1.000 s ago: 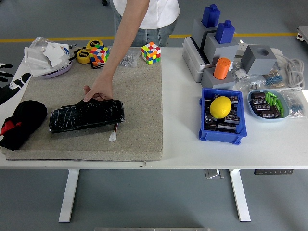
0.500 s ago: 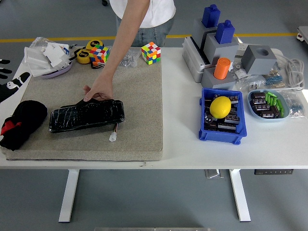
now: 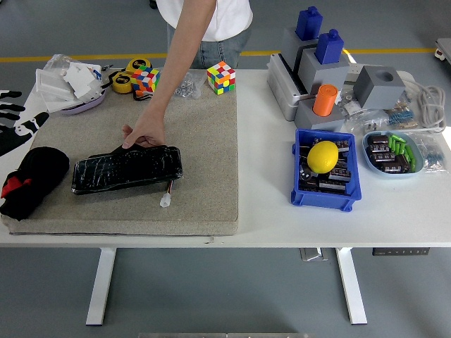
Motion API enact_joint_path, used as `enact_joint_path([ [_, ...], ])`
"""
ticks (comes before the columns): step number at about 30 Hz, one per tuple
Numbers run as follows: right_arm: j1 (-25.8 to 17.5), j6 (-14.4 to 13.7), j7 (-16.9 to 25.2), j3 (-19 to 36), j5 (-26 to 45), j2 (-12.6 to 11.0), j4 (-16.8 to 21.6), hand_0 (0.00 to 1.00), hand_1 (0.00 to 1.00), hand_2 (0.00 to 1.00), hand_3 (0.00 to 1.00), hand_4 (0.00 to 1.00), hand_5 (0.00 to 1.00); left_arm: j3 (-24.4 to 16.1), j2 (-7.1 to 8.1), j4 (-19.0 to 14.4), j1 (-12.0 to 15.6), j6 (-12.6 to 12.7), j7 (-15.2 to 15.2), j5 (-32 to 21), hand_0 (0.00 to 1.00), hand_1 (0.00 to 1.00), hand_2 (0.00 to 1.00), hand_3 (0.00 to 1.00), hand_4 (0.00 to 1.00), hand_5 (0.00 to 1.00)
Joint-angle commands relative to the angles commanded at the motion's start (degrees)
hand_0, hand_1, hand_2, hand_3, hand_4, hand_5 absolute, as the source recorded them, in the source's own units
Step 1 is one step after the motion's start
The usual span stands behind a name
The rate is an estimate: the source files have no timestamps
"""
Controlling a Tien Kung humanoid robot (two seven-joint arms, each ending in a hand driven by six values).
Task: Pick the rag up,wipe the panel,place it on the desk
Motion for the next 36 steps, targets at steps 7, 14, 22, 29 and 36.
enact_joint_path([
  [7,-0.4,-0.5,0.5,1.8,-1.2,2.0,0.3,0.744,0.636,0.69,0.595,0.963,0.579,-1.6,-0.14,-1.6,1.2,0.2,-5.1,-15.1,0.44,0.619,0.651,0.737,0.935,0.53],
  [14,-0.4,-0.5,0.6,0.2,-1.2,2.7,0.3,0.745,0.636,0.69,0.595,0.963,0.579,0.1,4.81,-5.6,3.6,-0.6,-10.1,-32.2,0.453,0.626,0.656,0.727,0.928,0.521],
  [22,-0.4,-0.5,0.6,-1.1,-1.0,2.6,0.3,0.745,0.636,0.69,0.595,0.963,0.579,-1.0,11.77,-7.5,5.0,-0.2,-9.4,-39.9,0.46,0.628,0.656,0.718,0.926,0.517],
  [29,-0.1,-0.6,0.6,-2.1,-0.9,2.4,0.5,0.745,0.636,0.69,0.595,0.964,0.579,-0.4,16.74,-7.5,5.0,-0.3,-7.5,-36.9,0.46,0.629,0.646,0.708,0.914,0.509],
  [36,-0.1,-0.6,0.8,-3.5,-0.7,2.2,0.6,0.747,0.636,0.691,0.596,0.964,0.579,-1.5,18.2,-7.5,5.6,0.1,-4.9,-30.8,0.463,0.636,0.643,0.696,0.896,0.491],
])
